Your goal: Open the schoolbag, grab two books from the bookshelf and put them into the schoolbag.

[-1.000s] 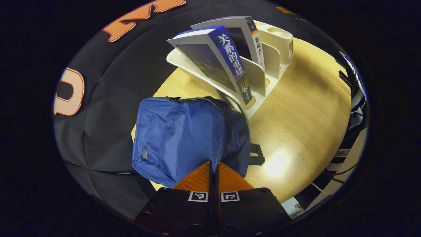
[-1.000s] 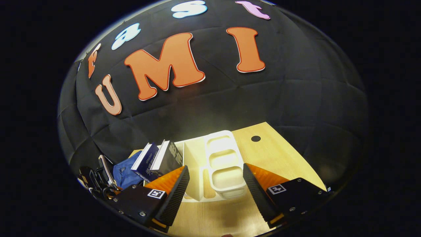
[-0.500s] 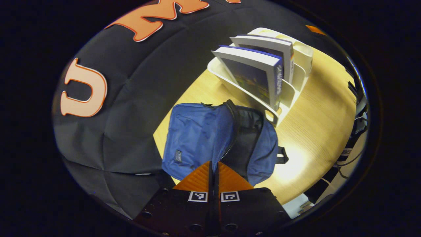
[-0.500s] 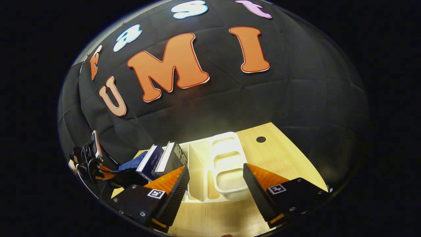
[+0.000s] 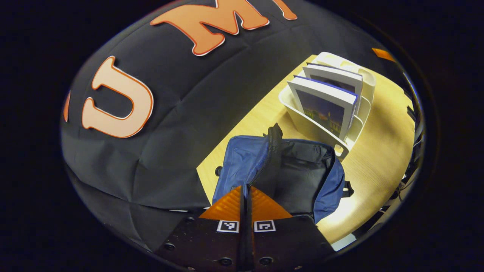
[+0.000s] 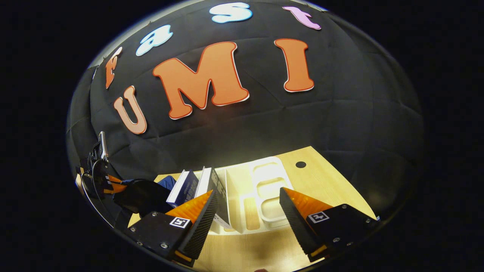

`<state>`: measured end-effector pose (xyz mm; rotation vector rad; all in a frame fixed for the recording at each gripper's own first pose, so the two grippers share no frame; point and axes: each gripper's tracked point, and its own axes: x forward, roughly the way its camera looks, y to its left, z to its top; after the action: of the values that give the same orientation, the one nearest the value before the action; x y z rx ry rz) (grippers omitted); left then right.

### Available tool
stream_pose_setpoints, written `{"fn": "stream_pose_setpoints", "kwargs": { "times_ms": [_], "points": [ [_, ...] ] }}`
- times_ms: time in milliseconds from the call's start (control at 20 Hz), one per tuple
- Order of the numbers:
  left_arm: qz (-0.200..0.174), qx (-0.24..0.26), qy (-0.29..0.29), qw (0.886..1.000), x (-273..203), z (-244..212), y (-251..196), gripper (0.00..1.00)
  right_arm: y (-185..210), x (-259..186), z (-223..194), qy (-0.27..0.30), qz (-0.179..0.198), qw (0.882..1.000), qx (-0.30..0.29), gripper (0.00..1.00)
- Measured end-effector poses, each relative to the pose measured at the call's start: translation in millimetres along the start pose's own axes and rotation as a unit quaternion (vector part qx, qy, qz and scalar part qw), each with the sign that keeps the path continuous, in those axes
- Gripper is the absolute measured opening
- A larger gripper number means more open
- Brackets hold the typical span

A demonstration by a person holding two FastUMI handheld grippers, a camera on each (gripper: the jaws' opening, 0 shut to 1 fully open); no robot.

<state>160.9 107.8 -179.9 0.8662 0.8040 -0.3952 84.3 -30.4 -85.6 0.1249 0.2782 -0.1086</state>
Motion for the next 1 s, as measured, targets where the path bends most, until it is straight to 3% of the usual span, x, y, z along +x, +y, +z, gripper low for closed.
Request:
{"fn": "stream_pose_setpoints", "kwargs": {
  "times_ms": [350,500,700,1000],
  "points": [
    [-0.063,0.008,-0.071,0.995,17.6,0.6,12.1,0.00,95.7,3.9,45.0,-0.021,-0.026,0.999,-0.024,0.97],
    [-0.082,0.011,-0.092,0.992,24.0,-0.6,15.9,0.00,139.2,21.7,39.2,0.035,-0.015,0.998,-0.053,0.97],
    [-0.099,0.004,-0.109,0.989,31.7,-5.6,18.7,0.01,194.7,54.7,26.2,0.135,0.042,0.990,-0.019,0.97],
    [-0.121,0.007,-0.111,0.986,45.3,-13.9,12.2,0.00,210.3,108.8,-29.3,0.289,0.029,0.955,-0.064,0.97]
  ]
}}
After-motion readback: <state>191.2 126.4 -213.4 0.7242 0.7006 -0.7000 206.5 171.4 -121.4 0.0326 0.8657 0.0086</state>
